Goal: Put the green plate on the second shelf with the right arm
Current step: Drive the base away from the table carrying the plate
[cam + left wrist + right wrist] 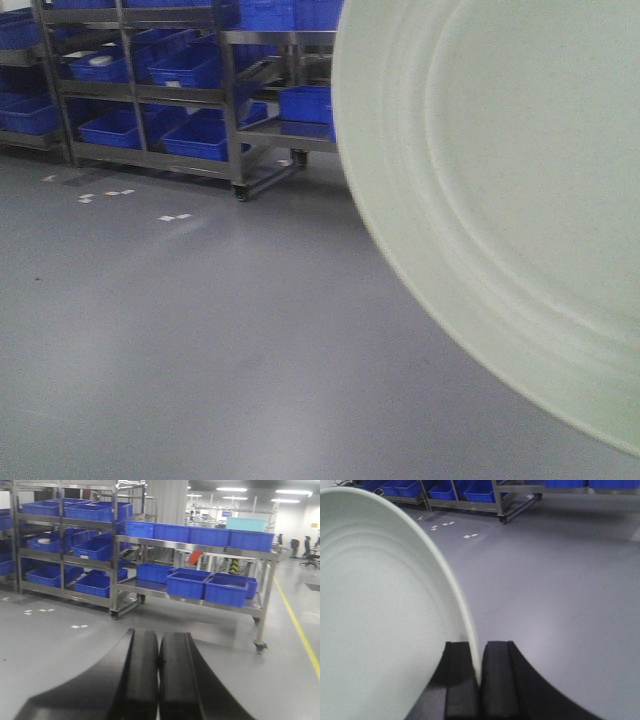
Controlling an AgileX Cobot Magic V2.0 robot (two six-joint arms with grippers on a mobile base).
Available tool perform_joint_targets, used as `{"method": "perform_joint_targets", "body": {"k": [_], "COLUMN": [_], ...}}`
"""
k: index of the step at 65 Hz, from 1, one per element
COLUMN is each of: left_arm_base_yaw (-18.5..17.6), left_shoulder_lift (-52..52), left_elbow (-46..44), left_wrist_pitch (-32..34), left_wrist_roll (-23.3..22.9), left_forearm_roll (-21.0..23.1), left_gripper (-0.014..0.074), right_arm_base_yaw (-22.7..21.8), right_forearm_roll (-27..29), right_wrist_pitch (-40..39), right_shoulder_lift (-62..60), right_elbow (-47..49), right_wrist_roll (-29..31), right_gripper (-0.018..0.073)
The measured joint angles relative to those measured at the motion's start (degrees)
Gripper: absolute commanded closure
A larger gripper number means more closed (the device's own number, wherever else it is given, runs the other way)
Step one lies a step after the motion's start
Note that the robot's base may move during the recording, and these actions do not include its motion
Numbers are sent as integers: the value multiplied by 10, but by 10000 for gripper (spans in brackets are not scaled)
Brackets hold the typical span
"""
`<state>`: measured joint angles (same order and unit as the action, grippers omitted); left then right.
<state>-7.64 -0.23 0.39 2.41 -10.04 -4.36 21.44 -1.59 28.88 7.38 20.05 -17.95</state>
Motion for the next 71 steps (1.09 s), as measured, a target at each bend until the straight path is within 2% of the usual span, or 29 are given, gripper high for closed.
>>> {"method": "perform_joint_targets", "body": {"k": [71], "left_arm_base_yaw": [0], "left_shoulder_lift": [0], "left_elbow": [0], "left_wrist_pitch": [0], "left_wrist_roll": [0], "left_forearm_roll": [0], "left_gripper": [466], "right_arm_base_yaw": [0], "right_forearm_roll": [-1], "right_wrist_pitch": [3], "right_shoulder_lift": [0], "right_elbow": [0], "right_wrist_roll": [0], "right_gripper": [532]}}
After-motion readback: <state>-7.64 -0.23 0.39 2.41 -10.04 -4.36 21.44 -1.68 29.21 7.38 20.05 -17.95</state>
